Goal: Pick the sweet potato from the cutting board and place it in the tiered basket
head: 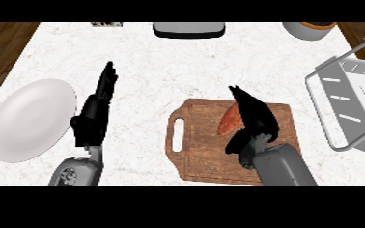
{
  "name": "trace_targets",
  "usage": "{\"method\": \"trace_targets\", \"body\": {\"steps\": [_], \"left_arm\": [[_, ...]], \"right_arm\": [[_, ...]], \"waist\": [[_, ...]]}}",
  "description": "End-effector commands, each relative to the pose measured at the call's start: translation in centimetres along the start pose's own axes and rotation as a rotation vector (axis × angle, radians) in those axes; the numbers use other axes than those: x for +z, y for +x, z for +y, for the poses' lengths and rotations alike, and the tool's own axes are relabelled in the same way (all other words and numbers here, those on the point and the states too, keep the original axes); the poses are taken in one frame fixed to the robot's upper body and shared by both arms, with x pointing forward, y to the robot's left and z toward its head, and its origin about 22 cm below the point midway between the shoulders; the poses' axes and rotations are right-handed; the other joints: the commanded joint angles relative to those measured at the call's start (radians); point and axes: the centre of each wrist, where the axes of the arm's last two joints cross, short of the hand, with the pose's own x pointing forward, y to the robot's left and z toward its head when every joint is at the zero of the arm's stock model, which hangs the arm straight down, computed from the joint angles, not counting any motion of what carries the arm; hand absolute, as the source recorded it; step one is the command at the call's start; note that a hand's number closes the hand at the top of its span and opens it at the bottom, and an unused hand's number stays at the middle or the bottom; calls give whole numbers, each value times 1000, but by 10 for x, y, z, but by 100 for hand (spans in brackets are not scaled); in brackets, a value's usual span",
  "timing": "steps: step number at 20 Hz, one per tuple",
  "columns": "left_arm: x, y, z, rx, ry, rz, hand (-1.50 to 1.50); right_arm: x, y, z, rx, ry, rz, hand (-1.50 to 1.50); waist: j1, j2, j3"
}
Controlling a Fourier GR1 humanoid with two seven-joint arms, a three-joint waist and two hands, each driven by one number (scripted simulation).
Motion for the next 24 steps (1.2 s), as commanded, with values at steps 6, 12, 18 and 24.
{"method": "trace_targets", "body": {"steps": [6,12,18,24], "left_arm": [[-6,-2,10,-14,8,9,0],[28,-6,20,-10,-12,0,0],[12,-1,3,-11,35,31,0],[1,3,14,-5,33,6,0]], "right_arm": [[-13,-5,14,130,-175,-49,150],[-12,1,2,113,-270,-26,150],[47,-128,24,333,-25,12,150],[106,-201,-52,380,-167,51,150]], "waist": [[1,0,0],[3,-2,0],[-46,-9,-1],[-33,-5,-1]]}}
